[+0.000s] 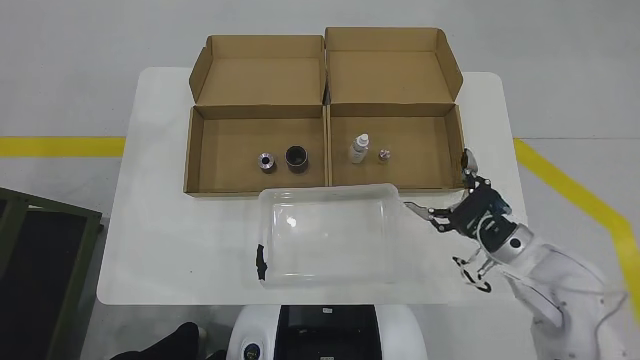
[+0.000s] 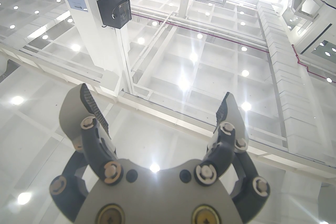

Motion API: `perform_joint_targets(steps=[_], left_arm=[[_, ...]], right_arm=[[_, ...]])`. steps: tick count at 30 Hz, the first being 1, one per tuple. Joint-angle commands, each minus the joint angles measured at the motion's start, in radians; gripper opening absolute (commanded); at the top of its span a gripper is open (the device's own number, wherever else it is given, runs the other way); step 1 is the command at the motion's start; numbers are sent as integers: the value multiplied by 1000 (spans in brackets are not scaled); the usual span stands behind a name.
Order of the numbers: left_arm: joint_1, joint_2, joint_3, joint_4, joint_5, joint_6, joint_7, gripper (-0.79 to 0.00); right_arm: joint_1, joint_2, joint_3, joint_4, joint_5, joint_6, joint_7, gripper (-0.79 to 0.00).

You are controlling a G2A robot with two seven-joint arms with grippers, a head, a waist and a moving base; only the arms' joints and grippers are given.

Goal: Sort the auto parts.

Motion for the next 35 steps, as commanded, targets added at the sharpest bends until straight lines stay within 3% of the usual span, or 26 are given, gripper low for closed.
perform_joint_targets(steps=[1,10,35], left_arm=[[0,0,0,0,0,0,0,0],[0,0,0,0,0,0,0,0],[0,0,0,0,0,0,0,-1]], right_arm=[[-60,1,41,-15,-2,19,-29,0],[-190,3,129,-17,-16,66,-130,0],[-197,3,132,-14,-14,78,-141,-1]])
